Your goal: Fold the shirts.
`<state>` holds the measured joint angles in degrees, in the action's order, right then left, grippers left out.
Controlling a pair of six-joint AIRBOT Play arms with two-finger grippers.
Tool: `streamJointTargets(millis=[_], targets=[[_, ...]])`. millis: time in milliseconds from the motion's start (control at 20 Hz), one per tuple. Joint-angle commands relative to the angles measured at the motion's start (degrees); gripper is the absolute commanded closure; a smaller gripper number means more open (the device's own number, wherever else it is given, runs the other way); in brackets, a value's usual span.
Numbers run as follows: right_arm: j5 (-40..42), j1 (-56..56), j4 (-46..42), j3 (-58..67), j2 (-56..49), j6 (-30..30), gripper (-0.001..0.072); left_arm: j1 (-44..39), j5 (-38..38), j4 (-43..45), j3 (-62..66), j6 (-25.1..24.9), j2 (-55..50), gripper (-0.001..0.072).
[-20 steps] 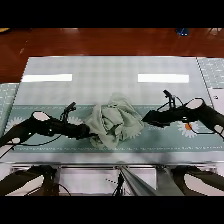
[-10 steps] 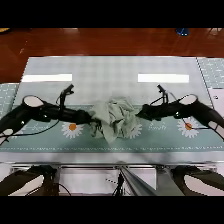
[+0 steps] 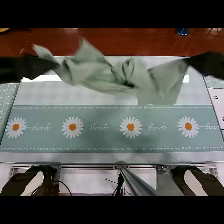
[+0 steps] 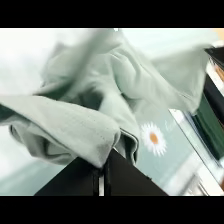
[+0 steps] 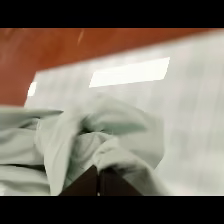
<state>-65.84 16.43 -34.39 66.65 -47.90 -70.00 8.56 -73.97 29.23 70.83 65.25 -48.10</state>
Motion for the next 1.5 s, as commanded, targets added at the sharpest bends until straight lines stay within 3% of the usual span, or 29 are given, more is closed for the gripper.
streamJointTargets(millis=[0,200,300,400,700,900,1100,1250,1350,1450], targets=[[-1.1,2.8,-10.5,9.7,6.1,-6.0,0.0675,4.6,-0.1,7.8,10.9,6.1,4.6,0.0686],[-7.2,2.8,-22.2,15.0,8.4,-11.1,0.0675,4.9,-5.8,22.1,13.1,14.9,6.5,0.0686],[-11.6,2.8,-22.5,16.7,9.0,-11.2,0.0675,4.9,-9.0,21.4,13.1,15.1,7.6,0.0686],[-13.5,2.8,-20.6,18.6,10.2,-11.2,0.0675,4.9,-7.2,20.5,13.2,15.0,10.5,0.0686],[-5.3,2.8,-21.0,32.3,12.5,-11.9,0.0675,4.9,8.1,21.0,18.1,15.0,21.1,0.0687],[-1.4,2.8,-28.0,41.3,12.4,-17.3,0.0676,4.9,4.6,21.6,22.9,17.5,22.2,0.0687],[-14.6,2.8,-33.7,42.2,10.9,-18.5,0.0676,5.0,-8.4,23.9,23.0,23.6,21.1,0.0688],[-29.1,2.8,-34.0,42.2,3.7,-15.8,0.0676,5.1,-17.7,24.6,21.3,24.6,17.9,0.0688],[-33.8,2.8,-32.5,42.2,-3.3,-15.0,0.0676,5.1,-19.0,24.6,16.1,24.6,16.0,0.0688],[-33.0,2.8,-29.4,42.2,-11.1,-14.6,0.0676,5.1,-18.0,24.6,8.5,24.1,13.9,0.0687]])
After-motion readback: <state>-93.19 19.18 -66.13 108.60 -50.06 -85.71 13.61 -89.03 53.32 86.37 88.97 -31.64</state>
